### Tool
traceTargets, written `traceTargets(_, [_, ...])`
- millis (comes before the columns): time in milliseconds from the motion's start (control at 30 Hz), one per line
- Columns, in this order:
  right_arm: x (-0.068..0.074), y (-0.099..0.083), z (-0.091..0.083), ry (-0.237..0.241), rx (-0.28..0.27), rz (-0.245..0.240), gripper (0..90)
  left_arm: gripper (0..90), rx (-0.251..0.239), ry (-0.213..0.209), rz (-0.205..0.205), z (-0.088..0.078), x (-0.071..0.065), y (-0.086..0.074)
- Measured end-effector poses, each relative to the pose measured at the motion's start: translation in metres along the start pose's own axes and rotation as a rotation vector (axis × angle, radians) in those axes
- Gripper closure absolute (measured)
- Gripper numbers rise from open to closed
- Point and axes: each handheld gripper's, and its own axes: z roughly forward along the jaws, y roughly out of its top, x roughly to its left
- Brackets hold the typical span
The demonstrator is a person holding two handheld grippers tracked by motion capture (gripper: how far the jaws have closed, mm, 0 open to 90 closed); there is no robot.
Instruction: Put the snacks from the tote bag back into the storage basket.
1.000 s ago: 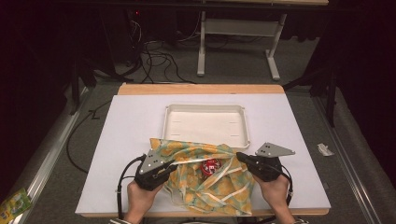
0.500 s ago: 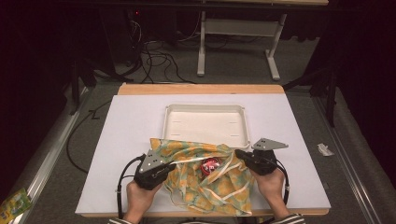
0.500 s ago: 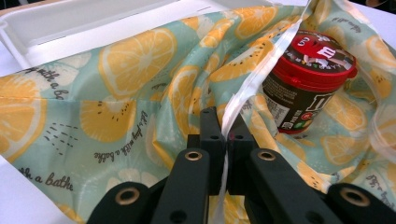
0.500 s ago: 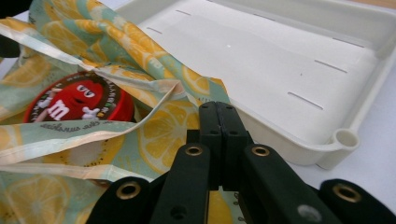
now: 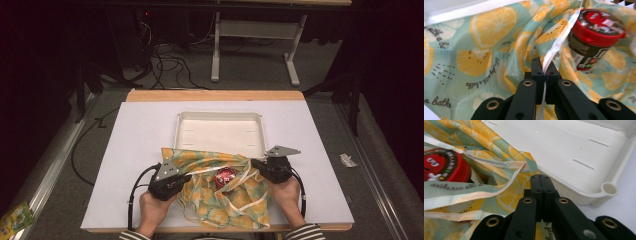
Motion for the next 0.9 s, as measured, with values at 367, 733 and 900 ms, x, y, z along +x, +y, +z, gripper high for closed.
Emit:
traceTargets(367, [-0.003, -0.003, 0.011, -0.007, 0.035, 0.003, 90.0, 89.3, 0.047, 0.001, -0.012, 0.01, 0.001, -0.003])
traceTargets(733, [0.011, -0.01, -0.018, -0.016, -0.043, -0.022, 73.8, 89.4, 0.039, -0.021, 0.005, 0.008, -0.006, -0.003])
traceTargets(900, [0.017, -0.013, -0.032, -0.017, -0.066, -0.037, 70.8, 89.4, 0.038, -0.024, 0.01, 0.008, -0.007, -0.004])
